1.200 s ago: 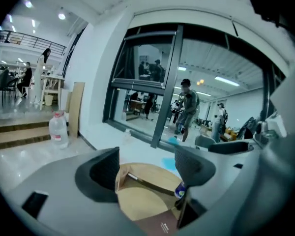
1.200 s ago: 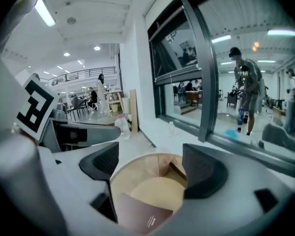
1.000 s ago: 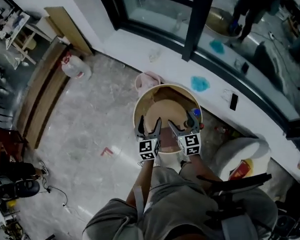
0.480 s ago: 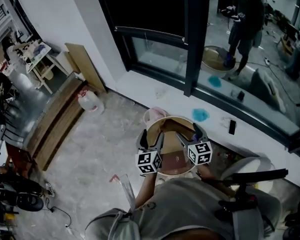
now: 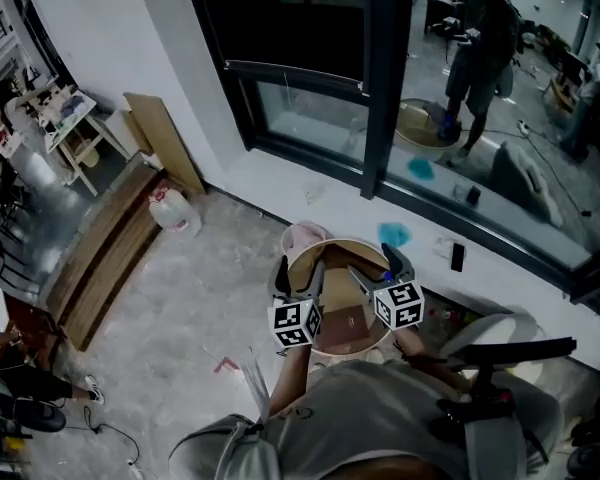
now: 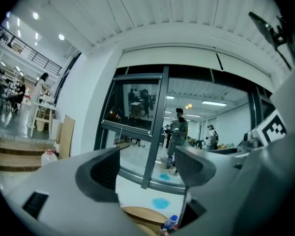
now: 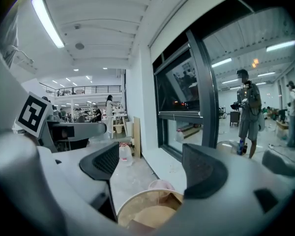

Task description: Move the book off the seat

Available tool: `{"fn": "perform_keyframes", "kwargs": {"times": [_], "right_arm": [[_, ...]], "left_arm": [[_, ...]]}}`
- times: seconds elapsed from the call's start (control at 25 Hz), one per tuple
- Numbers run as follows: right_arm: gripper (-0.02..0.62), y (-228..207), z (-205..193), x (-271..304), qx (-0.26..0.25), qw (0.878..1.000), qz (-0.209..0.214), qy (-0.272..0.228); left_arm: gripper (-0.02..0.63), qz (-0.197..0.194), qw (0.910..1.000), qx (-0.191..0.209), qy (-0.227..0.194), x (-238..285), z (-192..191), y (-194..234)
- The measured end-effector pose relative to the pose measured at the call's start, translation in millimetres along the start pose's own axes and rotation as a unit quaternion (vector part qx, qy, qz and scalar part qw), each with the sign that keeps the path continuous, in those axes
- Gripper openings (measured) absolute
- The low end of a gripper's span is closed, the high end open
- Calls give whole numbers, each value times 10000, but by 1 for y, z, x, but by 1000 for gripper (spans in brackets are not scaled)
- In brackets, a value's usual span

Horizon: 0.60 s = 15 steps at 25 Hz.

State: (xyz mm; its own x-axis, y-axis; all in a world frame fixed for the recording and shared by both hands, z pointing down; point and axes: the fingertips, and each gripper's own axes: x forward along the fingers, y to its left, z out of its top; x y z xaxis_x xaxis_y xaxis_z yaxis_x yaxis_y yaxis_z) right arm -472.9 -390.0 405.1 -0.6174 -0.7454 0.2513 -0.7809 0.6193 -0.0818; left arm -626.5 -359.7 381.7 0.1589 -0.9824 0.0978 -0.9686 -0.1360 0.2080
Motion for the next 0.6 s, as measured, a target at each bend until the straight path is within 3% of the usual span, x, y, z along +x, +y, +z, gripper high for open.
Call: {"fn": "perform_keyframes", "kwargs": {"times": [0.08, 0.2, 0.32, 0.48, 0.6], "right_arm": [[410, -1, -5, 0, -139, 9996, -139, 179], [410, -3, -10, -8, -223, 9990, -352, 175], [410, -11, -12, -33, -231, 9965, -806, 58], [410, -16, -15, -50, -106, 9908, -1346, 103], [410, -26, -13, -98, 77, 9785, -2052, 183]], "left_arm": [[344, -65, 9999, -2, 102, 1, -5, 2], [344, -342, 9992, -163, -130, 7, -3, 2], [344, -839, 9950, -472, -270, 23, -7, -8], [344, -1369, 9893, -475, -150, 43, -17, -10], [344, -2139, 9750, -574, 173, 52, -34, -48]]}}
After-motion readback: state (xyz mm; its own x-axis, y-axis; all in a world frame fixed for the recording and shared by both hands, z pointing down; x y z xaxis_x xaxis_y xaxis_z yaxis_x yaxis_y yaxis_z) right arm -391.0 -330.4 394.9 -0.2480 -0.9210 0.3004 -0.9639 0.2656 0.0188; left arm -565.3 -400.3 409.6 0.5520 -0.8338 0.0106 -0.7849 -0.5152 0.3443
